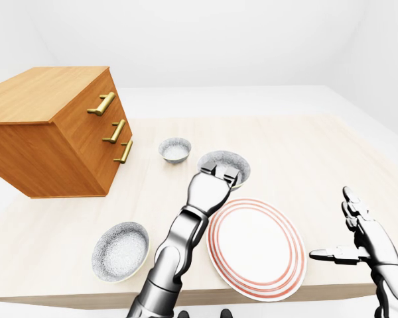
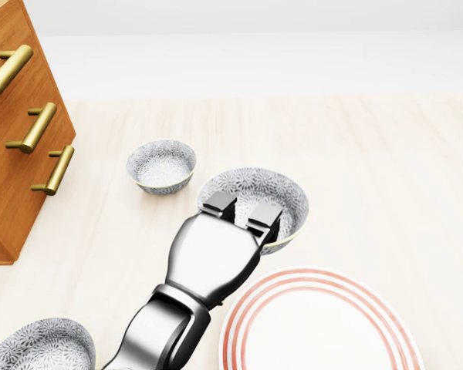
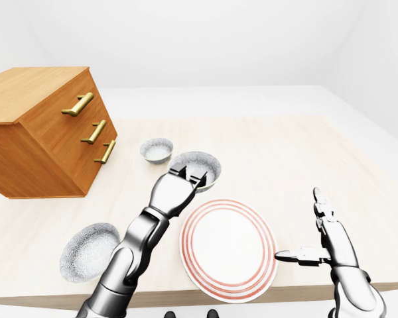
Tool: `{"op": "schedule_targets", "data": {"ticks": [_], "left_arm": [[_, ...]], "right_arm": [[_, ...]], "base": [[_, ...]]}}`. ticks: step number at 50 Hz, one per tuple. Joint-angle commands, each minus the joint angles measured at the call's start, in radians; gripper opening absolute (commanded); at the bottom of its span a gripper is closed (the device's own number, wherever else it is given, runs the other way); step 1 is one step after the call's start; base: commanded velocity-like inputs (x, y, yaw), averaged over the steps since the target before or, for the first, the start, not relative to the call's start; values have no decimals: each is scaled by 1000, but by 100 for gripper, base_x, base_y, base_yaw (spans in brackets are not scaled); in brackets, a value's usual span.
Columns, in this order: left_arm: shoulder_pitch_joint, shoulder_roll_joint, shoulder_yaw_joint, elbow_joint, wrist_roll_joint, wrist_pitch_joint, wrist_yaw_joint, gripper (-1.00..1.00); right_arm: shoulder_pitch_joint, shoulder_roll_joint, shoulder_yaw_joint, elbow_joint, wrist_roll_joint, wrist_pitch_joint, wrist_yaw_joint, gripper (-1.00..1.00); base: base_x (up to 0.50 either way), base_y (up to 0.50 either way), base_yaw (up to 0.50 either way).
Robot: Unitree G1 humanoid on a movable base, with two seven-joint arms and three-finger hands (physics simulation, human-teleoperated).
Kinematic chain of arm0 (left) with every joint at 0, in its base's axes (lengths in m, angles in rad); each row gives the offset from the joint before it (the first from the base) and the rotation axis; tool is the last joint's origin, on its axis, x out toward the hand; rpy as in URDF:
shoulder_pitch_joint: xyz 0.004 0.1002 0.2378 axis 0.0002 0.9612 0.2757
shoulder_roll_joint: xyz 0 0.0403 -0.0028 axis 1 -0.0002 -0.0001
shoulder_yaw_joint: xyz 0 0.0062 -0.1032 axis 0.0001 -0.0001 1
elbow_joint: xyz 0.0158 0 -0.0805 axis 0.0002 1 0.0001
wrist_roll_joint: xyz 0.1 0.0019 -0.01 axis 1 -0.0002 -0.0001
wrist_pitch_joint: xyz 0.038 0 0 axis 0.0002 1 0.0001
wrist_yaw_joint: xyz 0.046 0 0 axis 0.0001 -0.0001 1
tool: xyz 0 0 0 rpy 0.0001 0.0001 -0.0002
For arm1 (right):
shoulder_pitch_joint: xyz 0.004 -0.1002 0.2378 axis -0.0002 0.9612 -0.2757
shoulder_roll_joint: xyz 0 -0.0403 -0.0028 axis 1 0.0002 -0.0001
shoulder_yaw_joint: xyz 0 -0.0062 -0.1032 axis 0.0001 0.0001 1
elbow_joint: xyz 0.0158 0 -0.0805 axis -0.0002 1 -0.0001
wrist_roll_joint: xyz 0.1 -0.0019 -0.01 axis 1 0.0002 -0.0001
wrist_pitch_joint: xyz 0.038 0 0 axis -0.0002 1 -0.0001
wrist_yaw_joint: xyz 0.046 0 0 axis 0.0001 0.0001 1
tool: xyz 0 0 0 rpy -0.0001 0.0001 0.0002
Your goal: Put the bowl in the middle on the plate.
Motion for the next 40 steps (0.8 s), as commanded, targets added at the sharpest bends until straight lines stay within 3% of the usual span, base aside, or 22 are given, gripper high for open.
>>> {"op": "schedule_targets", "data": {"ticks": [1, 10, 16, 18, 22, 31, 34, 40], "left_arm": [[38, -23, -60, -5, 14, 0, 33, -100], [54, -18, -77, 5, 22, 0, 50, -100], [75, -23, -101, -40, 15, 0, 25, -100], [83, -40, -89, -37, -42, 0, -12, -100], [66, -28, -86, -57, -45, 0, -28, -100], [74, -30, -100, -45, -41, 0, -6, -100], [59, -40, -88, -78, -76, 0, -56, -100], [88, -42, -126, -107, -80, 0, -65, -100]], "right_arm": [[0, -1, 5, 7, -8, 0, 0, 100], [-2, -3, 10, 21, -13, 0, -2, 100], [3, -3, 13, 18, -11, 0, 0, 100], [2, -3, 13, 22, -12, 0, 1, 100], [1, -5, 15, 39, -12, 0, -2, 100], [7, 1, 15, 17, -18, 0, 7, 100], [6, 1, 16, 23, -22, 0, 6, 100], [5, -1, 20, 33, -24, 0, 3, 100]], "base": [[0, 0, 0], [0, 0, 0], [0, 0, 0], [0, 0, 0], [0, 0, 0], [0, 0, 0], [0, 0, 0], [0, 0, 0]]}}
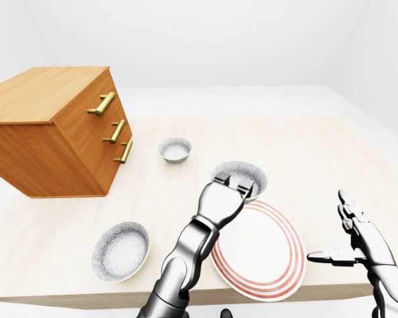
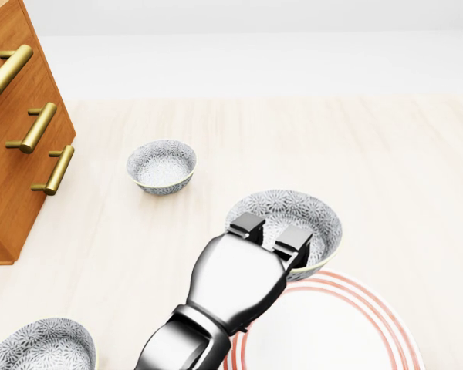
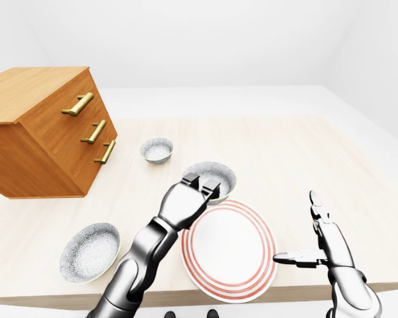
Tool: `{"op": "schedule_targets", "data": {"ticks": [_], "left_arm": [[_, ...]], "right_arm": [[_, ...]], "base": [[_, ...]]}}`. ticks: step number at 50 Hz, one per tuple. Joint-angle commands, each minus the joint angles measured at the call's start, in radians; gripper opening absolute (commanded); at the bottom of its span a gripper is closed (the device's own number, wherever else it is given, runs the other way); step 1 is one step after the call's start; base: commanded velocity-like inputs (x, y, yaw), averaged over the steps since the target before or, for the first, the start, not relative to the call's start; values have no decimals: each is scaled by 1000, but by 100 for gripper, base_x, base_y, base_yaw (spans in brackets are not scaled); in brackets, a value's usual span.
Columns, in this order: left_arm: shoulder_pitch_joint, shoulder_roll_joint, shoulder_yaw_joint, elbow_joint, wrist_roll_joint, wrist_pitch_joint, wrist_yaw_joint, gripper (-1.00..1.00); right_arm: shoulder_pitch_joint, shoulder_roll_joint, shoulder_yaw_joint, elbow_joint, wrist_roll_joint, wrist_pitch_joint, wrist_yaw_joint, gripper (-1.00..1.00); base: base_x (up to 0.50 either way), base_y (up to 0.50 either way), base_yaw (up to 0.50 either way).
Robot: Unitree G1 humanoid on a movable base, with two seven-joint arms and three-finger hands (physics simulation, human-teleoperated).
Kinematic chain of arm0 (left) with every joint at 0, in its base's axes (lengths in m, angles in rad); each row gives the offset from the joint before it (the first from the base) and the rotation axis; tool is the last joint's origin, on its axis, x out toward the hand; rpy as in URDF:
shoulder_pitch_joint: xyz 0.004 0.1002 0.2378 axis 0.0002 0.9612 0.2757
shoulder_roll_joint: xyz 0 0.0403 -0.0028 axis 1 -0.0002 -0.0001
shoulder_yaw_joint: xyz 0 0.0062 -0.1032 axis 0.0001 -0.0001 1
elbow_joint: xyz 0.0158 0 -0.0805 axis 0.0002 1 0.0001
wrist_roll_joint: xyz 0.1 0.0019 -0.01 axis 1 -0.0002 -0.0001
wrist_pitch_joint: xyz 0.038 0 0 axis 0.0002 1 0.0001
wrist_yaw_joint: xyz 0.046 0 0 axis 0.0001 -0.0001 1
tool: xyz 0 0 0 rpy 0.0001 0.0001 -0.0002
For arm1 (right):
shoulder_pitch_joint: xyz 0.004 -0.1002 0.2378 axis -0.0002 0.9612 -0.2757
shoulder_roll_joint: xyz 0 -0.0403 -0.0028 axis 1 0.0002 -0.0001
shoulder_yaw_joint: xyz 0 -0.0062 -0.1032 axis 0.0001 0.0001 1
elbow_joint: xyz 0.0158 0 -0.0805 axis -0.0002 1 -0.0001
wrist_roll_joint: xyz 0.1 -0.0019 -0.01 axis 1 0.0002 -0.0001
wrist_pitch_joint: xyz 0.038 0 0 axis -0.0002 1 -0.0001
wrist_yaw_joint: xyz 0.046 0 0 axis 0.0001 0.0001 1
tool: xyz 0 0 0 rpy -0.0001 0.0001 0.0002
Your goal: Put the bowl in the middle on the plate.
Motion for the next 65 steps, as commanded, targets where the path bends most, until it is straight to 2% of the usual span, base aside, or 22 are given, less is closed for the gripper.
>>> {"op": "schedule_targets", "data": {"ticks": [1, 5, 8, 12, 24, 31, 42, 51, 57, 65], "left_arm": [[18, -11, -37, -52, -19, 0, -7, -100], [50, -7, -73, -84, -16, 0, -23, -100], [97, 19, -100, -136, -43, 0, -58, -100], [127, 27, -134, -172, -55, 0, -69, -100], [191, 68, -215, -178, -12, 0, -17, -100], [201, 92, -215, -141, 5, 0, 24, -100], [208, 97, -213, -131, 11, 0, 29, -100], [235, 115, -246, -100, 40, 0, 68, -100], [250, 110, -289, -123, 23, 0, -17, -100], [262, 114, -315, -129, -11, 0, -34, -100]], "right_arm": [[0, -1, 5, 13, -7, 0, -2, 100], [3, -1, 5, 10, -6, 0, 0, 100], [1, -1, 6, 12, -6, 0, 1, 100], [2, -1, 7, 11, -9, 0, 2, 100], [2, 0, 8, 6, -15, 0, 5, 100], [8, 2, 9, 10, -18, 0, 5, 100], [5, -1, 10, 27, -19, 0, 3, 100], [6, 3, 7, 0, -23, 0, 13, 100], [5, 3, 6, 1, -23, 0, 13, 100], [3, 1, 10, 12, -23, 0, 8, 100]], "base": [[0, 0, 0], [0, 0, 0], [0, 0, 0], [0, 0, 0], [0, 0, 0], [0, 0, 0], [0, 0, 0], [0, 0, 0], [0, 0, 0], [0, 0, 0]]}}
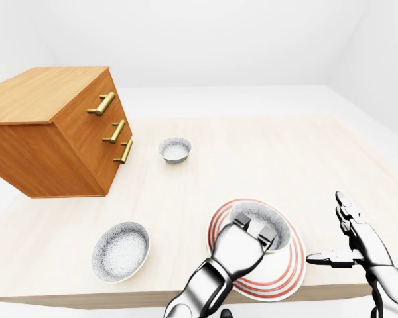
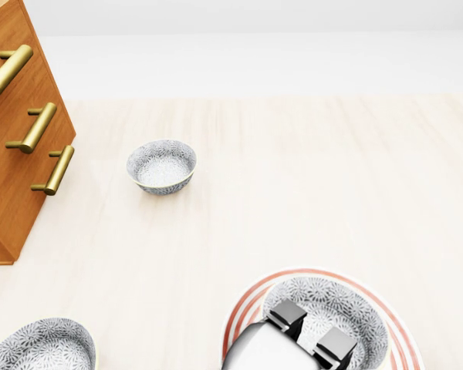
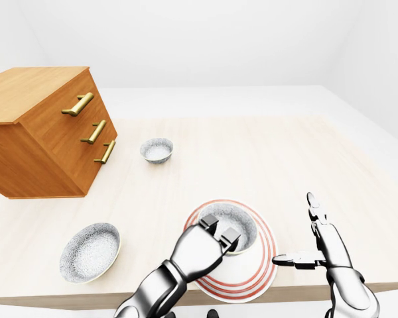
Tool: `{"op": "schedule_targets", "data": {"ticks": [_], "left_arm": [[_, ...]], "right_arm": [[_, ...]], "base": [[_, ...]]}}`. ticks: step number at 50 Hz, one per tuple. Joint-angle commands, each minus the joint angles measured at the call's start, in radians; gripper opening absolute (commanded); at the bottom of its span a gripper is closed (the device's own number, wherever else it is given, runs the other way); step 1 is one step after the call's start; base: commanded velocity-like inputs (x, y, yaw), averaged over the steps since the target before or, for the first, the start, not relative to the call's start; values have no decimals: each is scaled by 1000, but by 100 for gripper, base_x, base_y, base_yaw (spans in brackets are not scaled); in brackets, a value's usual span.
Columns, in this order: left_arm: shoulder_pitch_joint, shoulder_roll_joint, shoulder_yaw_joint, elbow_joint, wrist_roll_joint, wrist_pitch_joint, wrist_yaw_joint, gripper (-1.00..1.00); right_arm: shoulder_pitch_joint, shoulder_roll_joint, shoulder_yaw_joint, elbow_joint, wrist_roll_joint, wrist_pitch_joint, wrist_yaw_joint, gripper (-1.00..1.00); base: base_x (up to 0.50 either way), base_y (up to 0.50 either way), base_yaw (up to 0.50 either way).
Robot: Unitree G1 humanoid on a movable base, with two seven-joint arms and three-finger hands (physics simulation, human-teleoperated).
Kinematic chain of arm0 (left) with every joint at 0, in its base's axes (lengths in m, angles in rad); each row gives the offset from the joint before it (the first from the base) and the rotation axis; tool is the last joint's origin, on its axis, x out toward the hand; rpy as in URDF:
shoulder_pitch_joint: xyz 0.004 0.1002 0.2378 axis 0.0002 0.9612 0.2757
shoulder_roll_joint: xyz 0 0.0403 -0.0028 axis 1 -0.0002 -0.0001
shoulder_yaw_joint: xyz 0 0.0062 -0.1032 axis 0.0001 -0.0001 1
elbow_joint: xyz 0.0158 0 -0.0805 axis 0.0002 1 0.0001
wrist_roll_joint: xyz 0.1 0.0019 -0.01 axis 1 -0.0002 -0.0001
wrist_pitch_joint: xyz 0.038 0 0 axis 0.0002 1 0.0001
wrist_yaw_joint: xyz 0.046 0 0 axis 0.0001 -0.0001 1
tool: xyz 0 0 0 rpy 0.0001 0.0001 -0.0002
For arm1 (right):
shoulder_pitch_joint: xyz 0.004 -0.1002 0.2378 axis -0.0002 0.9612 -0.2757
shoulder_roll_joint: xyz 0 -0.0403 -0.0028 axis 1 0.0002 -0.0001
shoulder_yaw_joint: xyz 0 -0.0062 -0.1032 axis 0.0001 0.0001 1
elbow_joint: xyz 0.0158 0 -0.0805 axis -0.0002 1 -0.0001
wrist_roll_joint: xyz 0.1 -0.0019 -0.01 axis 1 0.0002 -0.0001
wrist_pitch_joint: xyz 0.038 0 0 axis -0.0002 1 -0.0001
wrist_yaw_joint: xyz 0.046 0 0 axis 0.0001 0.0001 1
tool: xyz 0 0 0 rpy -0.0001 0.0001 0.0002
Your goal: Put the bowl in the middle on the plate.
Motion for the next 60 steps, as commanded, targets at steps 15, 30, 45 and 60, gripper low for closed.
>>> {"op": "schedule_targets", "data": {"ticks": [15, 30, 45, 60], "left_arm": [[-1, 2, -51, 12, -18, 0, -26, -100], [-4, -11, -42, 51, 7, 0, 9, -100], [-1, -10, -41, 74, 18, 0, 32, -100], [3, -7, -58, 123, 40, 0, 61, -100]], "right_arm": [[4, 3, 0, -9, -1, 0, 4, 100], [0, 1, 3, 7, -5, 0, -1, 100], [3, 2, 2, -6, -5, 0, 1, 100], [0, -3, 5, 22, -3, 0, -7, 100]], "base": [[0, 0, 0], [0, 0, 0], [0, 0, 0], [0, 0, 0]]}}
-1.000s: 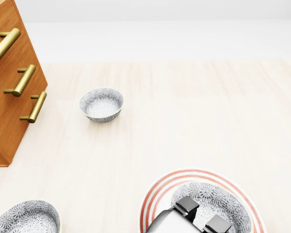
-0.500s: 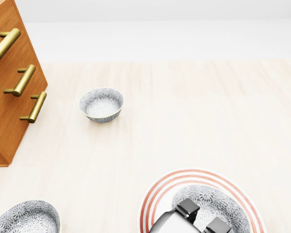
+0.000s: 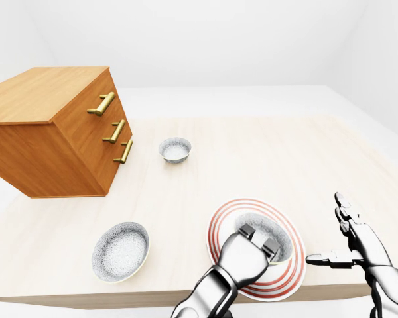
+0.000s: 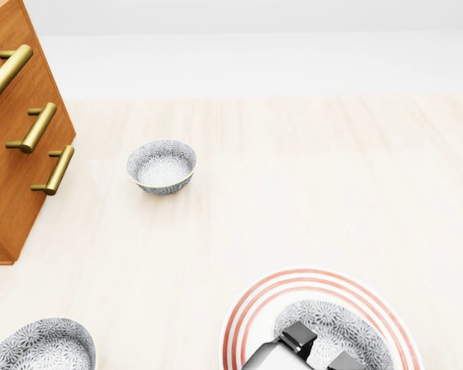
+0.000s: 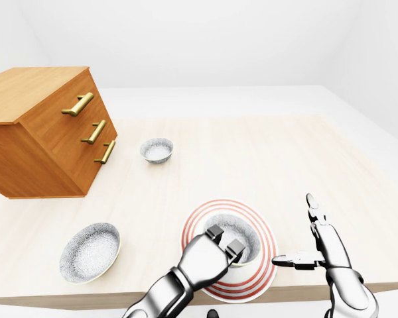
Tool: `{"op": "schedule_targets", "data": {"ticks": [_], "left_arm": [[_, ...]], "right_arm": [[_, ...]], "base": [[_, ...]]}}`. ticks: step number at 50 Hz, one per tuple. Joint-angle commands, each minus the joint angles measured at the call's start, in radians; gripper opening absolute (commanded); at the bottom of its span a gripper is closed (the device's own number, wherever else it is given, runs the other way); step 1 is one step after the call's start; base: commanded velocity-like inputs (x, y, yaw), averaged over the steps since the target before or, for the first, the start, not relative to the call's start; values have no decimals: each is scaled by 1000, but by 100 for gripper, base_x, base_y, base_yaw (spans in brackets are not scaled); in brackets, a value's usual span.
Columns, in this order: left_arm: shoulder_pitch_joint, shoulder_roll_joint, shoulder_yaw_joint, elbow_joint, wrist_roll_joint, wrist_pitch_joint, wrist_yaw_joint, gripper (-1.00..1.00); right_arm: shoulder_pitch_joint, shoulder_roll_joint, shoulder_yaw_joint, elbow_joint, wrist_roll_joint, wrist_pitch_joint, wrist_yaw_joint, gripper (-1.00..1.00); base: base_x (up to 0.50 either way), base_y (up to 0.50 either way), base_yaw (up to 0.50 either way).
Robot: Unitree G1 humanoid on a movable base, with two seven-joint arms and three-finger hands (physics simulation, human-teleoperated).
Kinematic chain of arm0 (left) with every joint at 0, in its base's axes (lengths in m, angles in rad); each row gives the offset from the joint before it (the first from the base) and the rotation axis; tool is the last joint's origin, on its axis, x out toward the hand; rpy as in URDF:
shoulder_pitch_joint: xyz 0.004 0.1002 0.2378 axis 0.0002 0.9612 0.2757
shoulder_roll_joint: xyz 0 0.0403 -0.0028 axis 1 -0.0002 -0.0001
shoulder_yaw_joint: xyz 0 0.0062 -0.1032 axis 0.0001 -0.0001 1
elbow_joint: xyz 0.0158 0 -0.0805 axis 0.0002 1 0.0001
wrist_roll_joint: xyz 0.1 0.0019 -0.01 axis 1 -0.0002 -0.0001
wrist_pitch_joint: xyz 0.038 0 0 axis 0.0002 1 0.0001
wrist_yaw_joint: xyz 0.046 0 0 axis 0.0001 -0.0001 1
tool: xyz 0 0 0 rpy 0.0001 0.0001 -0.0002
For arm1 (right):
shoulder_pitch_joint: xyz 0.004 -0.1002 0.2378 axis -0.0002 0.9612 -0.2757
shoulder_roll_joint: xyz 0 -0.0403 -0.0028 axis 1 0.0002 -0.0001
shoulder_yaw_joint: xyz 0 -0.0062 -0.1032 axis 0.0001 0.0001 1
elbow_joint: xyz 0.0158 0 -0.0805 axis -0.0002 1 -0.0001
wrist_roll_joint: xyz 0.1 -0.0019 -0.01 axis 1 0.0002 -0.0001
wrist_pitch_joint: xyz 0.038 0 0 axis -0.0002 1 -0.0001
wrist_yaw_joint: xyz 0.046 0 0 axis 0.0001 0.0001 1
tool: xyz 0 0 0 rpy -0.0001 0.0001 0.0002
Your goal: Put the bowl in the middle on the plate.
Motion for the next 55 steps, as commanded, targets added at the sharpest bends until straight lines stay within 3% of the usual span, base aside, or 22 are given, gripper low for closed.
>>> {"op": "schedule_targets", "data": {"ticks": [1, 6, 13, 30, 41, 43, 44, 45, 46, 55], "left_arm": [[-5, -3, -3, 22, 11, 0, 34, -100], [-3, -3, 1, 24, 15, 0, 42, -100], [-29, -12, 57, 14, -21, 0, 18, -100], [-32, -18, 67, 53, 1, 0, 48, -100], [-15, -11, 59, 41, -13, 0, 21, -100], [-16, -11, 58, 38, -13, 0, 26, -72], [-12, -8, 58, 36, -20, 0, 12, 47], [-10, -8, 56, 33, -23, 0, 10, 89], [-9, -7, 55, 32, -26, 0, 3, 100], [-17, -10, 64, 20, -41, 0, -19, 100]], "right_arm": [[-2, -3, 2, 12, 0, 0, -4, 100], [0, -2, 2, 11, 1, 0, -5, 100], [0, -1, 2, 5, 0, 0, -3, 100], [2, 1, -2, 1, -3, 0, -1, 100], [0, -1, -1, 6, -3, 0, -6, 100], [1, -1, 0, 5, -3, 0, -5, 100], [-1, -2, 0, 14, -3, 0, -9, 100], [0, -2, -1, 7, -2, 0, -7, 100], [0, -2, 0, 4, -2, 0, -6, 100], [-1, -2, -1, -3, -3, 0, -4, 100]], "base": [[0, 0, 0], [0, 0, 0], [0, 0, 0], [0, 0, 0], [0, 0, 0], [0, 0, 0], [0, 0, 0], [0, 0, 0], [0, 0, 0], [0, 0, 0]]}}
